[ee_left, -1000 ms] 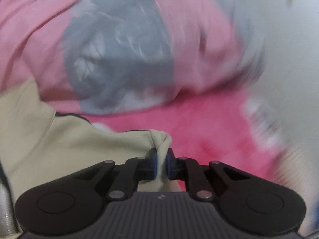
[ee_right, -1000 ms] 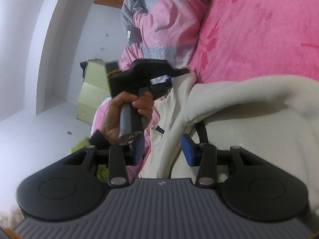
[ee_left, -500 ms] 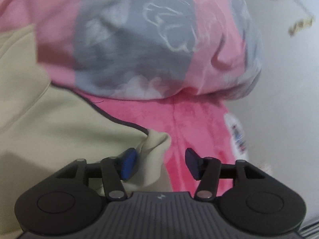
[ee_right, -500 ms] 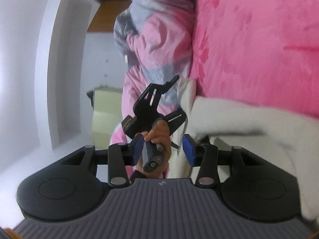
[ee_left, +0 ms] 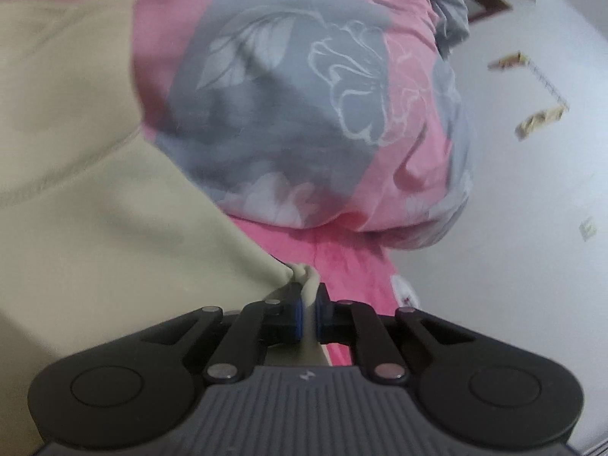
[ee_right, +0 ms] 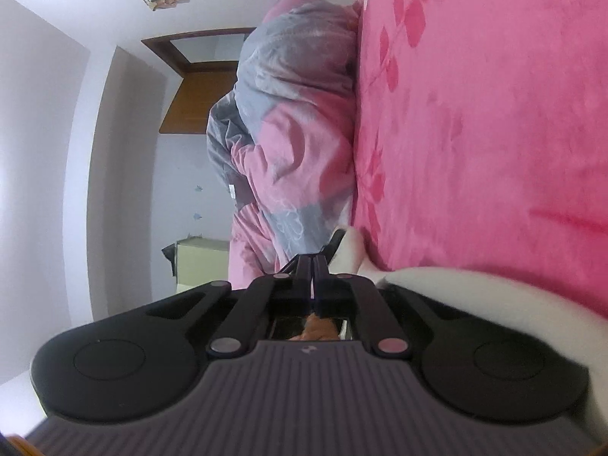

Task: Fold clothes

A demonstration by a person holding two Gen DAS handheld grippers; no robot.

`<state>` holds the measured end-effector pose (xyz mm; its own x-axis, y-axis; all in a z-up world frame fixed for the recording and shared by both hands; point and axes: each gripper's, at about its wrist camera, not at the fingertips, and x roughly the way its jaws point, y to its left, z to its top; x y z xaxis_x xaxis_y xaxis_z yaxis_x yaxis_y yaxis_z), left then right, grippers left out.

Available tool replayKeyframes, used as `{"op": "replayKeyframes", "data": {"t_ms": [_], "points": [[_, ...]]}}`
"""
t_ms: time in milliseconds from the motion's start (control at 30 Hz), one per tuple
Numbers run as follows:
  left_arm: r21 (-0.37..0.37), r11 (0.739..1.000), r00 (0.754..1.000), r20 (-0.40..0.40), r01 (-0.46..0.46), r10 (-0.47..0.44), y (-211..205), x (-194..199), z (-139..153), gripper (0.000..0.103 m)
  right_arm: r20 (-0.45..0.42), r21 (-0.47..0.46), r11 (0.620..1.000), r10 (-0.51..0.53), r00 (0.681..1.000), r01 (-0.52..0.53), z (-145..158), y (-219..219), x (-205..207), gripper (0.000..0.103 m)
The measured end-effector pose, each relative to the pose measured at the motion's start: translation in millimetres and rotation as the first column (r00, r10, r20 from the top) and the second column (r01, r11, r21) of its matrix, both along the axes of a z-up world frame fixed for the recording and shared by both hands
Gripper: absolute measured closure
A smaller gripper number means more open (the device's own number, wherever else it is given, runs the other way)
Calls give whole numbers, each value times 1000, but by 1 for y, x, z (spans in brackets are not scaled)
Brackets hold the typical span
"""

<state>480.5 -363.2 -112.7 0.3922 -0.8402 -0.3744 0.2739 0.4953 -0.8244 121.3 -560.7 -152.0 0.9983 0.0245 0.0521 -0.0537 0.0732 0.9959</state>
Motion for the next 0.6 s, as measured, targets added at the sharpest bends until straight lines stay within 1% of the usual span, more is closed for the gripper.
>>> {"op": "replayKeyframes", "data": {"t_ms": [67, 133, 167, 233, 267, 300, 333, 367, 467, 600], "points": [[0, 1000, 1000, -6, 1, -1, -4, 3, -9, 96, -2, -33, 999, 9, 1000, -9, 2, 0, 1, 103], [-12, 1000, 1000, -30, 10, -11, -4, 6, -10, 92, -21, -66, 998, 13, 1000, -15, 3, 0, 4, 102], [0, 1000, 999, -49, 10, -10, -3, 7, -5, 92, -26, -77, 997, 16, 1000, -17, 2, 0, 5, 101], [27, 1000, 996, -87, 11, -8, 0, 9, 3, 85, -36, -99, 995, 19, 999, -23, 2, 0, 6, 100], [40, 999, 994, -107, 11, -7, 1, 10, 8, 71, -46, -118, 993, 25, 999, -30, 2, 0, 7, 100], [60, 998, 995, -101, -6, 12, 7, 6, 18, 56, -55, -136, 990, 30, 998, -38, 2, 1, 7, 100], [80, 997, 995, -94, -24, 32, 13, 1, 29, 50, -60, -152, 987, 34, 998, -43, 2, 1, 7, 100], [95, 995, 997, -62, -41, 47, 23, -6, 44, 47, -65, -167, 985, 38, 997, -48, 3, 2, 8, 99], [124, 989, 997, 30, -77, 74, 59, -31, 93, 47, -68, -193, 979, 46, 997, -58, 3, 3, 8, 99], [155, 982, 983, 162, -110, 85, 128, -87, 160, 47, -67, -206, 977, 51, 996, -64, 3, 4, 9, 98]]}}
